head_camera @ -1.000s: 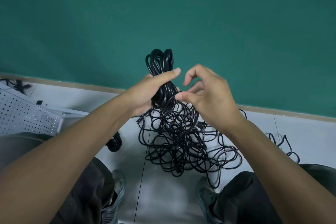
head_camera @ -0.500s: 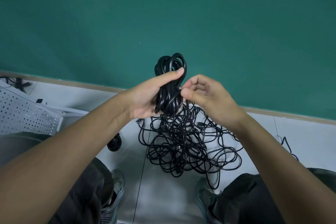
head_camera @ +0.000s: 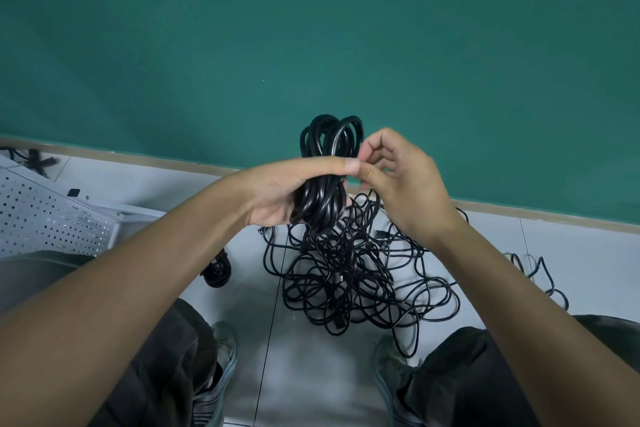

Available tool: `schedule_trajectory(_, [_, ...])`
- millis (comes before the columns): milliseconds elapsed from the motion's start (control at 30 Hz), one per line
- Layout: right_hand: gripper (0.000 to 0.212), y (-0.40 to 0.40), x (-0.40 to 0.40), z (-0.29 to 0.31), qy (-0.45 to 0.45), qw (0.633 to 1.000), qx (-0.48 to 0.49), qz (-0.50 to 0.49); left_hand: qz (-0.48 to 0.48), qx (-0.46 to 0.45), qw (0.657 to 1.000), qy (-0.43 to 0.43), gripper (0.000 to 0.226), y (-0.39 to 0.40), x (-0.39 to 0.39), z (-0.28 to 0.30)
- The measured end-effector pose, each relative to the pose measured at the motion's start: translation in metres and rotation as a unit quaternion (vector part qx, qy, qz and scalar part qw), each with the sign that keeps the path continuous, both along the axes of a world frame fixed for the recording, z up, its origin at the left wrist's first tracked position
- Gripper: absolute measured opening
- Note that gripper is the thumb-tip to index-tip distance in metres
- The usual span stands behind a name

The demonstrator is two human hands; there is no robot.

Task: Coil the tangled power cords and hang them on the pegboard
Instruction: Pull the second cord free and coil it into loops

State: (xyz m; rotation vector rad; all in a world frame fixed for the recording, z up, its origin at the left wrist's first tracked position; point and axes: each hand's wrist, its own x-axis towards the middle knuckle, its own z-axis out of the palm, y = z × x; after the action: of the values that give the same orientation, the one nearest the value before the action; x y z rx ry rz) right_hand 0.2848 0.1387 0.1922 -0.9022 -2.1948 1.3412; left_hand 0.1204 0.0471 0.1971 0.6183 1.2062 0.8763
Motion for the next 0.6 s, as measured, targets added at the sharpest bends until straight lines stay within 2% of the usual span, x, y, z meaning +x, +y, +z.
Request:
schedule_trajectory(67, [0.020,-0.002,0.000,0.000,-0.006,1.000,0.006,-0.013,-0.012,0.003,0.999,-0.032,0.015,-0.001,-0.003,-0.006])
schedule_trajectory(200, [0.025,0.001,0.001,-0.005,-0.028,0.999,0.012,-0.029,0.028,0.014,0.994,-0.104,0.035,0.000,-0.007,-0.015])
schedule_trajectory(367, [0.016,0.013,0.004,-0.016,0.008,0.990,-0.124,0.073,0.046,0.043,0.989,-0.132,0.028,0.000,-0.007,-0.017])
schedule_trajectory(433, [0.016,0.017,0.005,-0.020,-0.021,0.983,-0.149,0.103,0.065,0.053,0.986,-0.145,0.023,0.000,-0.009,-0.016])
schedule_trajectory(500, [0.008,0.019,0.007,-0.027,-0.084,0.981,-0.135,0.114,0.096,0.056,0.981,-0.158,0.024,0.001,-0.012,-0.015])
schedule_trajectory(600, [0.004,0.018,0.008,-0.036,-0.130,0.979,-0.129,0.084,0.121,0.050,0.979,-0.157,0.027,0.003,-0.014,-0.013])
